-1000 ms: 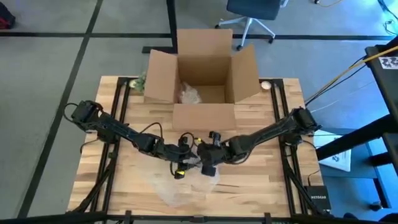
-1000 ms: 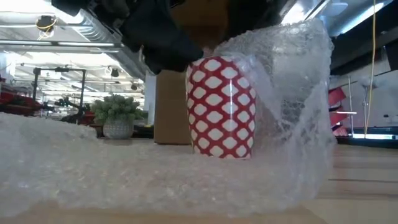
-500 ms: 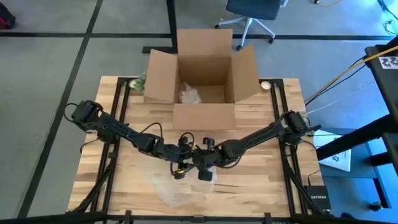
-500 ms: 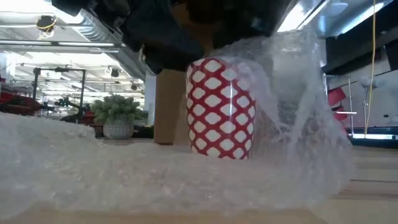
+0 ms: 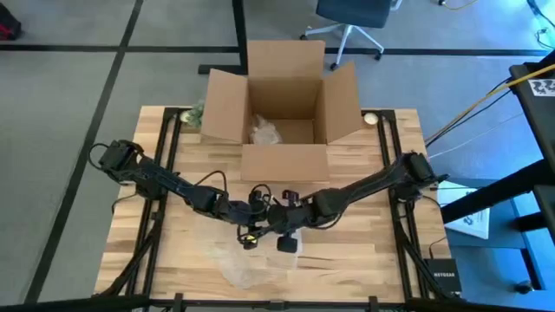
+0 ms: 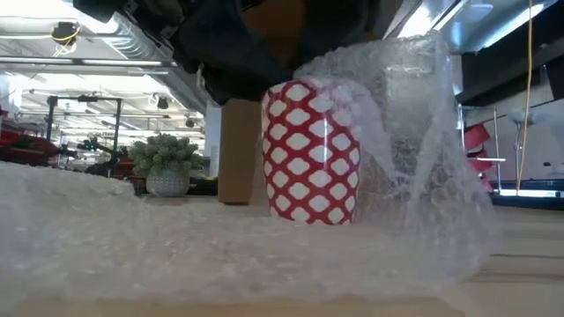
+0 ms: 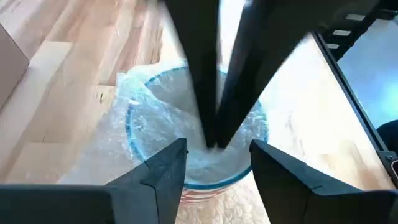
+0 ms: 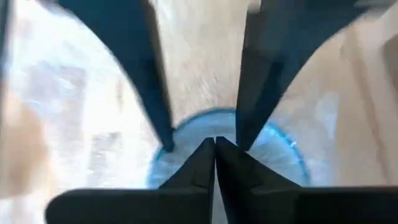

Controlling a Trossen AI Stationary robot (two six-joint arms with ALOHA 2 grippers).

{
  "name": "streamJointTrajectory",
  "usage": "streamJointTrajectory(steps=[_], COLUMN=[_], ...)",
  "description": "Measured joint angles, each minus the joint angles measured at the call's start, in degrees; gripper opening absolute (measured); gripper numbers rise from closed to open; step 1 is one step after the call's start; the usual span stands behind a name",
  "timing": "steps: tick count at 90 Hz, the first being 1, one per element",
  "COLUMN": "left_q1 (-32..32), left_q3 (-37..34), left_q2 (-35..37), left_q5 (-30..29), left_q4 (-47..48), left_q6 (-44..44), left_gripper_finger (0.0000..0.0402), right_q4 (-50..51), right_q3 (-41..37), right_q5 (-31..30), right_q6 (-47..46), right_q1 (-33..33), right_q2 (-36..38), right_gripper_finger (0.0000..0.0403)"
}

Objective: Wrap mug
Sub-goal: Wrap the red mug with the bubble wrap

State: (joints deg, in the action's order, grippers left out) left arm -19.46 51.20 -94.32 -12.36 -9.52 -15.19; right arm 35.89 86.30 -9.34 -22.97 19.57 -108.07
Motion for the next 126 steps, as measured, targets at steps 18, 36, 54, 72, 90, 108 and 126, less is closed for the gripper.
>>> streamJointTrajectory(steps=[18, 36, 54, 72, 90, 108, 126], left_q1=[0.0, 0.0, 0.0, 0.0, 0.0, 0.0, 0.0], left_q3=[0.0, 0.0, 0.0, 0.0, 0.1, 0.0, 0.0], left_q2=[0.0, 0.0, 0.0, 0.0, 0.0, 0.0, 0.0], left_q5=[0.1, 0.1, 0.2, 0.3, 0.1, 0.2, 0.3], left_q4=[0.0, -0.1, -0.1, -0.4, -0.7, -0.5, -0.3], left_q6=[0.2, 0.1, -0.1, -0.7, -0.9, -0.9, -0.9], left_gripper_finger=[0.0164, 0.0164, 0.0164, 0.0164, 0.0164, 0.0164, 0.0164], right_q4=[5.9, 5.5, 0.1, -0.6, -3.0, -6.6, 2.1], right_q3=[0.0, -1.1, -3.1, -4.9, -5.1, -4.6, 0.7], right_q5=[-0.5, 0.4, -2.7, -0.4, 2.1, 4.9, 5.9], right_q6=[-3.5, -6.7, -6.5, -4.3, -2.0, -0.6, -0.8], right_q1=[2.6, 6.6, 4.6, 1.0, -2.2, -2.7, -0.7], right_q2=[5.3, 4.8, 1.7, -1.4, -3.9, -5.5, -3.3], right_gripper_finger=[0.0001, 0.0001, 0.0001, 0.0001, 0.0001, 0.0001, 0.0001])
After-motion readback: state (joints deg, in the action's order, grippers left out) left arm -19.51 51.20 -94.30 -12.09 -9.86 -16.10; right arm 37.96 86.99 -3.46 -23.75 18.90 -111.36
